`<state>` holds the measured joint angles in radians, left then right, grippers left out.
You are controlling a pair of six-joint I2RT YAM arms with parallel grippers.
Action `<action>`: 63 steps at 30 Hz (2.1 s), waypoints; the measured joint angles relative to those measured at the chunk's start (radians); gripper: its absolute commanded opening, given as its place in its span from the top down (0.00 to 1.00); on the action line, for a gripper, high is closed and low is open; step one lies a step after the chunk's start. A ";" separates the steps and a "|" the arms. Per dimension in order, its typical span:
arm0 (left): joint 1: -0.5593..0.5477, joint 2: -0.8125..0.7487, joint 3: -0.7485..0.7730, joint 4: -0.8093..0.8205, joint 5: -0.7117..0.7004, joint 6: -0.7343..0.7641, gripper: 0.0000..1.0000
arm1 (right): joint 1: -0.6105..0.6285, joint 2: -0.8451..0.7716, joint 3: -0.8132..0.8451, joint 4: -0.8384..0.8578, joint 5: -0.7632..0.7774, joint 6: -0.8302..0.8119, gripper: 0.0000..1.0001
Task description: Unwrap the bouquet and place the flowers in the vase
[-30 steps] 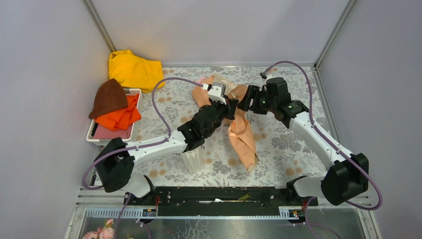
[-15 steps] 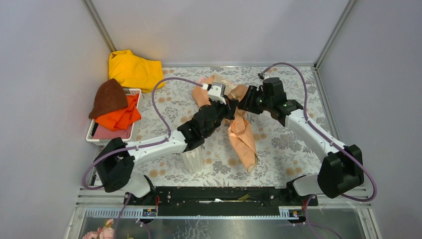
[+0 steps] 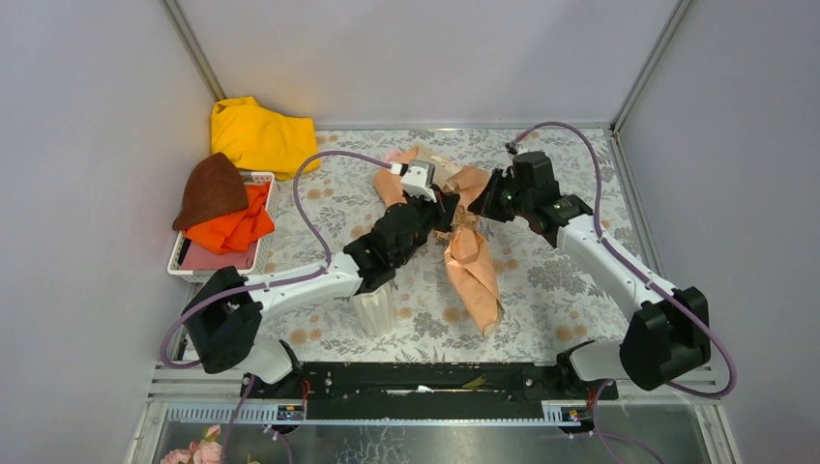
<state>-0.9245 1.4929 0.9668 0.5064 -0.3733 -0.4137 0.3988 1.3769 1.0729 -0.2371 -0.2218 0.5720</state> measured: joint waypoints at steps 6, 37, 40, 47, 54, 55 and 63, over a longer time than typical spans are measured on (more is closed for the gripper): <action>0.029 -0.017 -0.055 -0.003 0.000 -0.020 1.00 | 0.001 -0.100 0.005 -0.066 0.062 -0.029 1.00; 0.164 -0.134 -0.153 -0.060 -0.010 -0.083 1.00 | 0.001 -0.363 0.318 -0.456 0.633 -0.256 1.00; 0.172 -0.132 -0.154 -0.060 -0.010 -0.090 1.00 | 0.002 -0.399 0.349 -0.470 0.708 -0.269 1.00; 0.190 -0.111 -0.146 -0.064 -0.008 -0.103 1.00 | 0.002 -0.542 0.367 -0.469 0.838 -0.283 1.00; 0.201 -0.090 -0.126 -0.071 -0.003 -0.111 1.00 | 0.002 -0.548 0.385 -0.469 0.876 -0.289 1.00; 0.203 -0.087 -0.119 -0.085 -0.003 -0.110 1.00 | 0.002 -0.539 0.383 -0.469 0.876 -0.290 1.00; 0.256 -0.177 -0.022 -0.252 -0.023 -0.101 1.00 | 0.002 -0.487 0.335 -0.468 0.875 -0.293 1.00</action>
<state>-0.6685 1.3159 0.9451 0.2546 -0.3962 -0.5152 0.4004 0.8898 1.4078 -0.7048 0.6533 0.2790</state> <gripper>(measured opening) 0.008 0.011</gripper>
